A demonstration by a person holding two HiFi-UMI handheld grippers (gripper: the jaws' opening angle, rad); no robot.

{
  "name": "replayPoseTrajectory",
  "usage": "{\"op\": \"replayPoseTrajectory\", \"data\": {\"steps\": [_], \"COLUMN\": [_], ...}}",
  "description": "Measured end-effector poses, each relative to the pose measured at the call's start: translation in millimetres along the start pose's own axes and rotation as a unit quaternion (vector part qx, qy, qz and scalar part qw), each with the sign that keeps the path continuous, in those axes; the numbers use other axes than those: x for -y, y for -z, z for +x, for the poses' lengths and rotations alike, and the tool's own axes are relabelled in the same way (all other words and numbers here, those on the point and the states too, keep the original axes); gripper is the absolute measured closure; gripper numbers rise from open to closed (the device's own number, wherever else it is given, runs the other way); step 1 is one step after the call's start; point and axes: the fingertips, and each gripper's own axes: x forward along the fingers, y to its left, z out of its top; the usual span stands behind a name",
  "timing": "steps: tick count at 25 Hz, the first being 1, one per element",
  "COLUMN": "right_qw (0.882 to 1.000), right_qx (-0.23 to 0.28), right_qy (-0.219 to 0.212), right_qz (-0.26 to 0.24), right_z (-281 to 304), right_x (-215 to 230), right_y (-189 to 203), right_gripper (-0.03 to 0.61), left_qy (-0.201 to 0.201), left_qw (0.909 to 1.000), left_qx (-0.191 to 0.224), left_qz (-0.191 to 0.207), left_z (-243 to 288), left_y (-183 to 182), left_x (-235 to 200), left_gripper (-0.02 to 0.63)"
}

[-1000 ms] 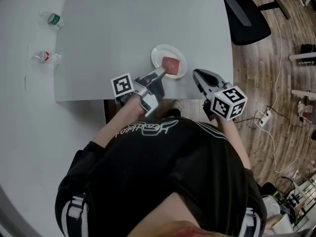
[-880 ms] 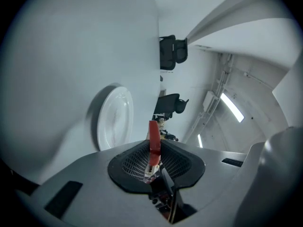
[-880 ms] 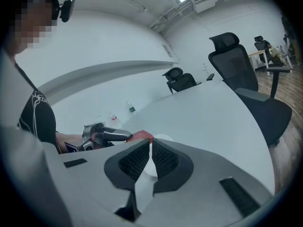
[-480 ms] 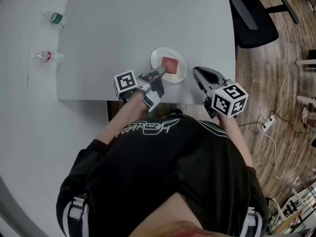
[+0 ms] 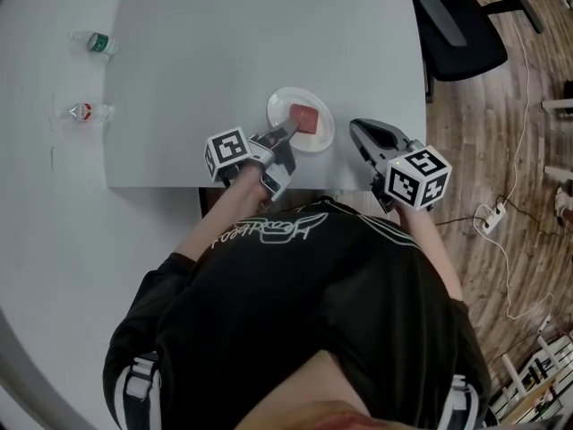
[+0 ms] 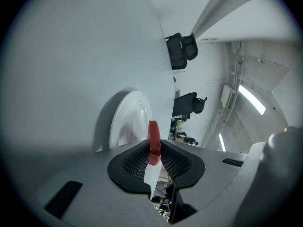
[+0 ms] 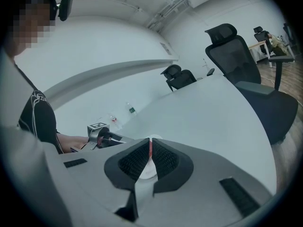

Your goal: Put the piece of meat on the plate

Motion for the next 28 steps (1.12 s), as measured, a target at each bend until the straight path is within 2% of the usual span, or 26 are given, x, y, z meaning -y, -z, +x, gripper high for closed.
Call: {"op": "replayPoseTrajectory", "data": {"steps": [5,21,24,28], "right_qw": [1.0,1.0,1.0,1.0], "right_qx": [0.0,-0.005,-0.006,-0.004], "right_qy": [0.009,0.02,0.02,0.023], "right_qz": [0.0,0.0,0.001,0.001], "right_z": [-5,-12,-14,-15], "right_x": [6,14,14,17], "right_y": [0,4,3,3], "right_gripper": [0.56,0.56,0.56,0.56], "left_qy": [-0.011,-0.01,-0.006,-0.01], "left_qw": [0.9999,0.9999,1.0,0.9998], "left_qx": [-0.005,-0.007,-0.002,0.001], "left_qz": [-0.001,0.007,-0.008,0.019], "left_z": [4,7,6,6], "left_y": [-2,-4,-4,-6], "left_x": [-5,-6,-5,-1], "left_gripper": [0.538,0.535,0.484,0.426]}}
